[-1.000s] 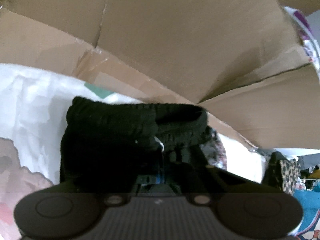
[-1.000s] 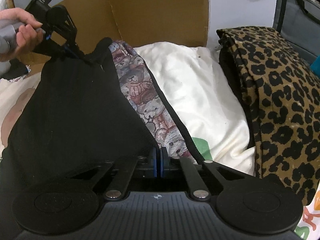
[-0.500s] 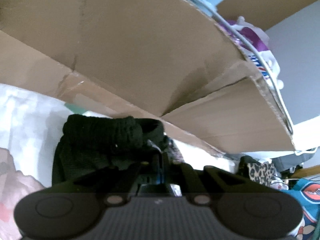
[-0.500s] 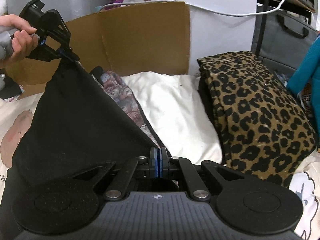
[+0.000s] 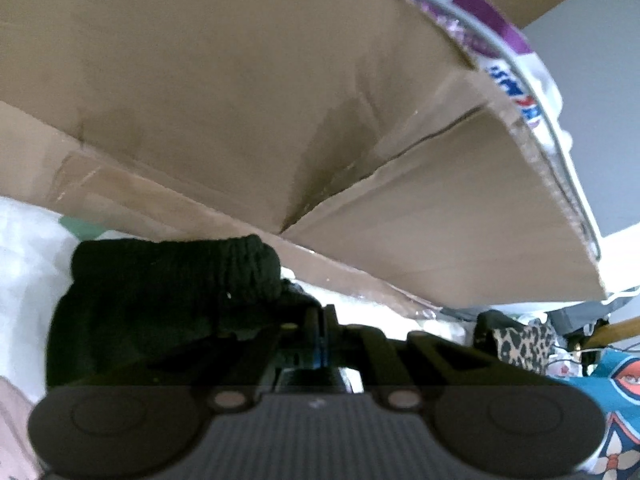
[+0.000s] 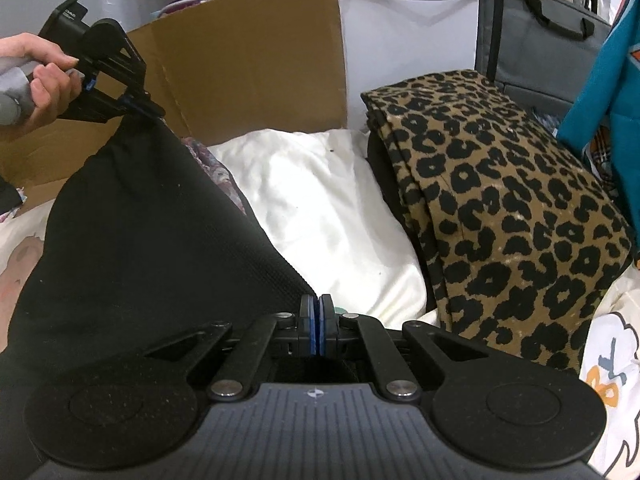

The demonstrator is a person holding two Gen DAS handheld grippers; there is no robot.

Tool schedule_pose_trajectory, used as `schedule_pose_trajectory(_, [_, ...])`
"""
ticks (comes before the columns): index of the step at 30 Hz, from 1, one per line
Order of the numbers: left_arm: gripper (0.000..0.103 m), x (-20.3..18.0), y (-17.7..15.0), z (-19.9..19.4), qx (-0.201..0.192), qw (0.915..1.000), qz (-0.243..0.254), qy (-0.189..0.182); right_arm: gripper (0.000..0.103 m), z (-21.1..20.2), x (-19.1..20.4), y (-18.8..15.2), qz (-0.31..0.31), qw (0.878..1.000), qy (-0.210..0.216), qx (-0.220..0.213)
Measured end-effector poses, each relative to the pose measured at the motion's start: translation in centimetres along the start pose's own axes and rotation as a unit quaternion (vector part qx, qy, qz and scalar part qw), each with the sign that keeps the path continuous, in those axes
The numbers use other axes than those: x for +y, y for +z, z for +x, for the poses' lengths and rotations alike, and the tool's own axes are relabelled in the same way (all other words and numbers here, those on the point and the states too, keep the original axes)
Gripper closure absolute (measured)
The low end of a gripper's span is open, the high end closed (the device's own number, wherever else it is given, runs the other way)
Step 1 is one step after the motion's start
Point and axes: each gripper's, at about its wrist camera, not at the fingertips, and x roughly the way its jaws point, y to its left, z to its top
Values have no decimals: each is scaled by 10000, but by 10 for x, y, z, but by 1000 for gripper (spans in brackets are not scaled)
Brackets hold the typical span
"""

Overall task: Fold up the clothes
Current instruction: 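Lift the ribbed cuff with the left gripper while the right holds the folded edge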

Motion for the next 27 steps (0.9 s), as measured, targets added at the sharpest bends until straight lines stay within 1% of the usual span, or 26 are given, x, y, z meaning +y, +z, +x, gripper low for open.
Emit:
schedule_pose_trajectory(6, [101, 2, 0, 29, 70, 9999, 96, -11, 103, 15, -6, -5, 80, 9999, 23, 116])
schedule_pose_trajectory(11, [101, 7, -2, 48, 149, 9998, 131, -30, 103, 21, -9, -7, 14, 9999, -73, 135])
schedule_pose_trajectory(13, [102, 13, 1, 47, 204, 9994, -170, -203, 103, 21, -10, -5, 14, 9998, -121, 165])
schedule_pose_trajectory(15, [102, 15, 2, 46, 241, 9989, -293, -280, 103, 22, -11, -4, 10, 9997, -163, 186])
schedule_pose_trajectory(18, [101, 9, -2, 47, 174, 9996, 166, -159, 103, 21, -10, -4, -35, 9995, -228, 223])
schedule_pose_trajectory(20, [101, 9, -4, 49, 160, 9994, 224, -204, 103, 23, -11, -3, -53, 9992, -320, 251])
schedule_pose_trajectory(24, [99, 12, -9, 55, 321, 9961, 770, -281, 103, 25, -18, -4, 71, 9986, -383, 345])
schedule_pose_trajectory(26, [91, 15, -10, 43, 233, 9955, 835, -389, 103, 22, -21, -3, 209, 9990, -286, 262])
schedule_pose_trajectory(27, [80, 16, -11, 37, 198, 9953, 837, -450, 102, 19, -23, -2, 285, 9991, -240, 201])
